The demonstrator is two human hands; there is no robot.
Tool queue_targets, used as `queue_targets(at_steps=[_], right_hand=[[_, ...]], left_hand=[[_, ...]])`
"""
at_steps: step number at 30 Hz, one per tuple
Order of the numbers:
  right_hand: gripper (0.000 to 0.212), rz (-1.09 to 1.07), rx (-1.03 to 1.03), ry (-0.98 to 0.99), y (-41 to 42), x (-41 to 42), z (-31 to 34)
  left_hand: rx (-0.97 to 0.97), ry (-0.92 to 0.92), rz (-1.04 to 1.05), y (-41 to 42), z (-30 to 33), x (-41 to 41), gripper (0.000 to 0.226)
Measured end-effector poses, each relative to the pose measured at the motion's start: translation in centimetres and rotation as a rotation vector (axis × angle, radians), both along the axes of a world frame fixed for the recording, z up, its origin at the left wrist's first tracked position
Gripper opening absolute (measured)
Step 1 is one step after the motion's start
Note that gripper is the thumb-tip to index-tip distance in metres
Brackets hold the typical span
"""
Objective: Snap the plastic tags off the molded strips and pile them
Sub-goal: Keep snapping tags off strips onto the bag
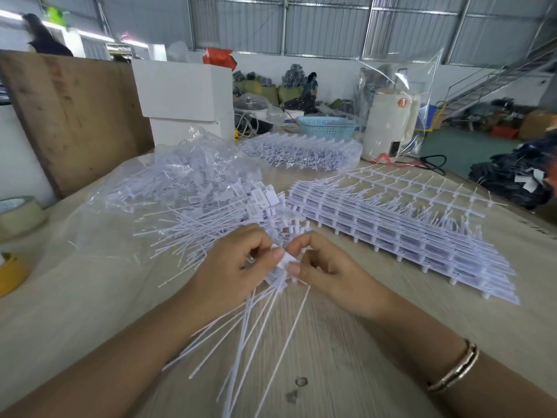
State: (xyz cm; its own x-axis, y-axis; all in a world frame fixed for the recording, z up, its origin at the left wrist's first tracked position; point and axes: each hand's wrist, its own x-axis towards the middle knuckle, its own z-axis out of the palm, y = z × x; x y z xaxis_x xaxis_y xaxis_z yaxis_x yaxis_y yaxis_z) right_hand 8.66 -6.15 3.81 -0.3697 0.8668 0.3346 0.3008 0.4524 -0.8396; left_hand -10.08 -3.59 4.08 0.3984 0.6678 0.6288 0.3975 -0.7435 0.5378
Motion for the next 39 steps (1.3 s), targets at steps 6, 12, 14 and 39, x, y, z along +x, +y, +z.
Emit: queue_targets(at_steps=[6, 12, 14, 39], right_hand=[[0.021, 0.076, 0.019, -0.152, -0.1, 0.0, 0.3], [0.021, 0.206, -0.015, -0.070, -0.5, -0.5, 0.3], [0.020, 0.173, 0.024, -0.024, -0.3, -0.5, 0.1], [0.033, -0.234, -0.140, 0.101, 0.6, -0.6, 0.0]], left_hand=[[-0.125, -0.031, -0.048, -0.6, 0.1, 0.1, 0.031], [-0.291, 0.056, -0.119, -1.3, 0.4, 0.2, 0.038], [-0.339, 0.002, -0.113, -1.3, 0.6, 0.4, 0.042], [-0.281, -0.052, 0.229, 1.6, -1.0, -0.7, 0.063]])
